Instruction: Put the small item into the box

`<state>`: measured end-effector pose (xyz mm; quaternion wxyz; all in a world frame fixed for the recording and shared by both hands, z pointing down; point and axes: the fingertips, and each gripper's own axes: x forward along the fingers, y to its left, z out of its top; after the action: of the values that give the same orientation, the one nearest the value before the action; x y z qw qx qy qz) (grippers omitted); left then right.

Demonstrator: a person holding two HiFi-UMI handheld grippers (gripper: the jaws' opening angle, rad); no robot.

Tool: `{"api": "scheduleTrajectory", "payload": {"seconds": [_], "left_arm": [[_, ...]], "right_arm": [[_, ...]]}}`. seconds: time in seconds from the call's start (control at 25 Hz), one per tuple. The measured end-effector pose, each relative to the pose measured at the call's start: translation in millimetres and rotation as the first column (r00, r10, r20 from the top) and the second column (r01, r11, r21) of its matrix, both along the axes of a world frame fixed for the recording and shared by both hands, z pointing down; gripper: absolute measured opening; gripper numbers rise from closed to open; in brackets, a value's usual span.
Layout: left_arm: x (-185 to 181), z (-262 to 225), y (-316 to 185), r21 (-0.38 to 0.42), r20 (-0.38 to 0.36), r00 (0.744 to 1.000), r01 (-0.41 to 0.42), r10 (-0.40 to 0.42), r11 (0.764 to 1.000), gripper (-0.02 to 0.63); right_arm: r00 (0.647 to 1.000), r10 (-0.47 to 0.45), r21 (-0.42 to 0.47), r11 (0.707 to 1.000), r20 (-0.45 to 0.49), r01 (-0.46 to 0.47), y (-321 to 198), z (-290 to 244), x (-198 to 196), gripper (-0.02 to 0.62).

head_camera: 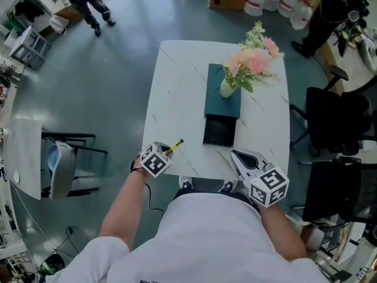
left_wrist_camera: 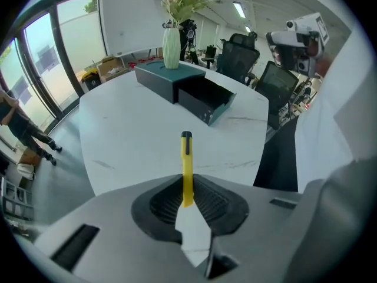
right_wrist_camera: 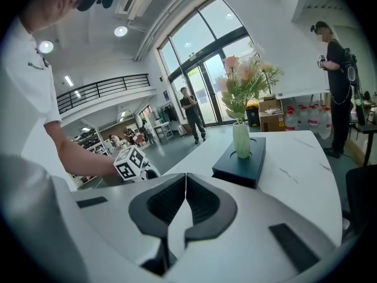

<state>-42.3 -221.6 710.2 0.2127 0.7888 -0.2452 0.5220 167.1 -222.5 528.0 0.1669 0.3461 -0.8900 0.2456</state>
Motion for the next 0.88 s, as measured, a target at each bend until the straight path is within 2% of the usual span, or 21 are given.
{"api": "scheduleTrajectory", "payload": {"seconds": [0.24,0.44,0.68,0.88], "left_arm": [[36,-32,-25,0.091,-0.011,0.998,-0.059,0.06,0.994,0.066],[79,-48,-47,0.109,-0.055,0.996,-0.063,0.07,0.992,0.066],[125,-41,-63,0.088,0.041,0.982,-0.186,0.183,0.979,0.066],[156,-28,-78,0.06,0.109,0.966,-0.243,0.236,0.968,0.066]], "right_arm": [[1.0,0.013,0.012,1.0,-0.006,-0.013,6,-2,17,0.017],[0.999,0.047,0.024,0.999,-0.011,-0.047,12,-5,40,0.017],[0.994,0.109,0.033,0.993,-0.009,-0.109,19,-8,69,0.017],[0.989,0.147,0.028,0.989,-0.002,-0.147,26,-6,88,0.017]]}}
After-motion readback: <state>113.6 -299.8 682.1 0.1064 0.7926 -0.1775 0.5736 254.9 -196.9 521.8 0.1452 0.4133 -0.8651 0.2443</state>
